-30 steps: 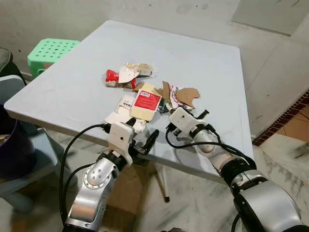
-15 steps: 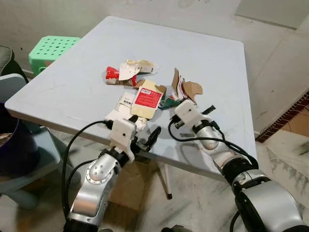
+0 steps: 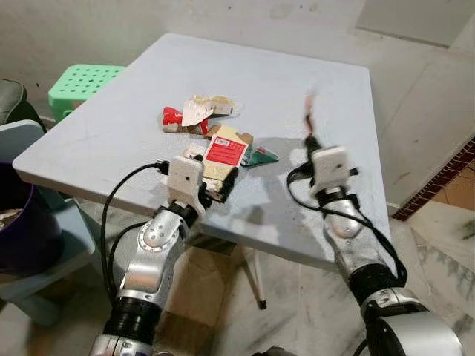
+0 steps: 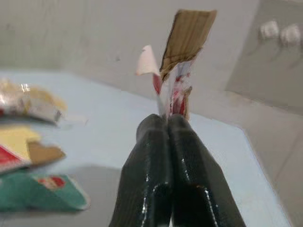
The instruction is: Picking trash to rubbish bin
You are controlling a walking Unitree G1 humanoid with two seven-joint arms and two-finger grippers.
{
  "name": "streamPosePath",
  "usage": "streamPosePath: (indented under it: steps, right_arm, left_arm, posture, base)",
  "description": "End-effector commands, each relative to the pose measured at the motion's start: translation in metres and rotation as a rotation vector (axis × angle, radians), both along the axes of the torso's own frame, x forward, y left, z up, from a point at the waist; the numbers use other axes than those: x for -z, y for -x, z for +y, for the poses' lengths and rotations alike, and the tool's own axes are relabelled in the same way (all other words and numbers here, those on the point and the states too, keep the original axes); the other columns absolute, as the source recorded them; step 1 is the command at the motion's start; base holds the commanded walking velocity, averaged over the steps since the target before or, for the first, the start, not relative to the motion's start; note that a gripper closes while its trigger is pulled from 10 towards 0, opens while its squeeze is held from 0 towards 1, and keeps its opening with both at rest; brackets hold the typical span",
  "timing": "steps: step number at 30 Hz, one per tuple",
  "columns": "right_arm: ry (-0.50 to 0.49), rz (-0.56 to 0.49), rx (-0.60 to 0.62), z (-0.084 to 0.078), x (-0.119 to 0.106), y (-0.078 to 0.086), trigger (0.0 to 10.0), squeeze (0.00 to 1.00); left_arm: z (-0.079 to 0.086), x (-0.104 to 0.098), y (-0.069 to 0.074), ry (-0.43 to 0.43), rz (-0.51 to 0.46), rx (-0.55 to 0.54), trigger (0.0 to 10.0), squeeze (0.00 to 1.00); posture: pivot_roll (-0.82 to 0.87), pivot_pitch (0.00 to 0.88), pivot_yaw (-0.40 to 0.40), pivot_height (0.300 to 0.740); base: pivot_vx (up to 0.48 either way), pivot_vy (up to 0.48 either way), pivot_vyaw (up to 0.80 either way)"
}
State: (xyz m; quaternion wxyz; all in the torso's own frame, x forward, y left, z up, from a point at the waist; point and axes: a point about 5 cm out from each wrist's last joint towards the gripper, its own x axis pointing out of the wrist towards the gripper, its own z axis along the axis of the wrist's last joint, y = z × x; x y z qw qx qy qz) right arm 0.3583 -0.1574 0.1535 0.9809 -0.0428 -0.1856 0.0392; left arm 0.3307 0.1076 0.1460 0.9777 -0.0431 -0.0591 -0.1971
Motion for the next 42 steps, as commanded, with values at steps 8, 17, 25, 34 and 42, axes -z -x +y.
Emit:
streamPosePath:
  steps: [8,17,25,34,42]
  right_arm:
    - [-0.149,-0.003,-0.012,-0.012,0.014,0.032,10.0,0.0]
    - [-0.145,0.033,-0.071,0.002,0.016,0.055,10.0,0.0]
    - [-0.101,0.064,-0.086,-0.001,0.013,0.053,10.0,0.0]
    - [-0.082,0.104,-0.079,0.001,0.015,0.053,10.0,0.0]
    - [-0.076,0.122,-0.099,0.006,0.017,0.052,10.0,0.0]
  left_arm:
    - [0.012,-0.003,0.003,0.044,-0.059,-0.049,10.0,0.0]
    - [0.026,-0.009,0.008,0.12,-0.113,-0.072,10.0,0.0]
    - [0.026,-0.01,0.004,0.112,-0.102,-0.062,10.0,0.0]
    - [0.028,-0.01,0.001,0.094,-0.098,-0.064,10.0,0.0]
    - [0.028,-0.01,-0.005,0.088,-0.081,-0.066,10.0,0.0]
  posture:
    - [0.06,0.029,-0.037,0.715]
    - [0.06,0.014,-0.029,0.715]
    - [0.07,0.0,-0.025,0.715]
    - [0.06,0.0,-0.021,0.715]
    - [0.06,0.0,-0.024,0.715]
  base:
    - [0.0,0.0,0.0]
    - [0.0,0.0,0.0]
    - [0.0,0.0,0.67]
    - [0.0,0.0,0.8]
    - [0.0,0.0,0.8]
